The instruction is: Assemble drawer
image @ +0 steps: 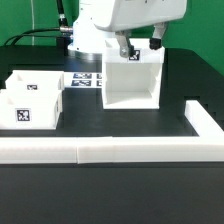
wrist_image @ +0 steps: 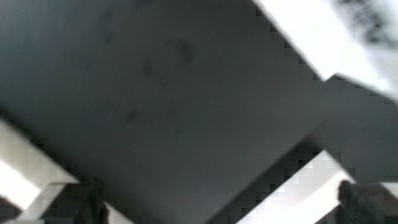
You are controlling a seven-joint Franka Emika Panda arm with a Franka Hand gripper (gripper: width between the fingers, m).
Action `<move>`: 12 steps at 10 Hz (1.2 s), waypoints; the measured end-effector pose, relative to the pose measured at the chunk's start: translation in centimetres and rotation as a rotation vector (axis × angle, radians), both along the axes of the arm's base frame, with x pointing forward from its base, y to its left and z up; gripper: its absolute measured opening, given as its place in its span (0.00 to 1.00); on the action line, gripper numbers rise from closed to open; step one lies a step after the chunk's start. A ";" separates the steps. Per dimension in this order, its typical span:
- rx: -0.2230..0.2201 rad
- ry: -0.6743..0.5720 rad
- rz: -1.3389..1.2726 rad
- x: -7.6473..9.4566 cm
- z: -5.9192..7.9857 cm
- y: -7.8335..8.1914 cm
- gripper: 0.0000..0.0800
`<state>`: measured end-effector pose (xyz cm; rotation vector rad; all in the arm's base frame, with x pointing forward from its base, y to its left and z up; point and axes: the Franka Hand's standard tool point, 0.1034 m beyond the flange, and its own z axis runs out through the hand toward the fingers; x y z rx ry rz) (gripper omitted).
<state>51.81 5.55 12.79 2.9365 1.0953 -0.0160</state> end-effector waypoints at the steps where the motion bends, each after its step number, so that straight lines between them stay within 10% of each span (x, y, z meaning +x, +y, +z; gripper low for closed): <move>1: -0.005 0.002 -0.043 -1.5 0.5 0.5 0.81; 12: -0.003 -0.003 -0.536 -7.1 -0.5 3.2 0.81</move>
Offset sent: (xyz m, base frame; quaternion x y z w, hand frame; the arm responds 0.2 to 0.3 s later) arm 0.0000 0.0000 0.0000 0.0000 0.0000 0.0000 1.0000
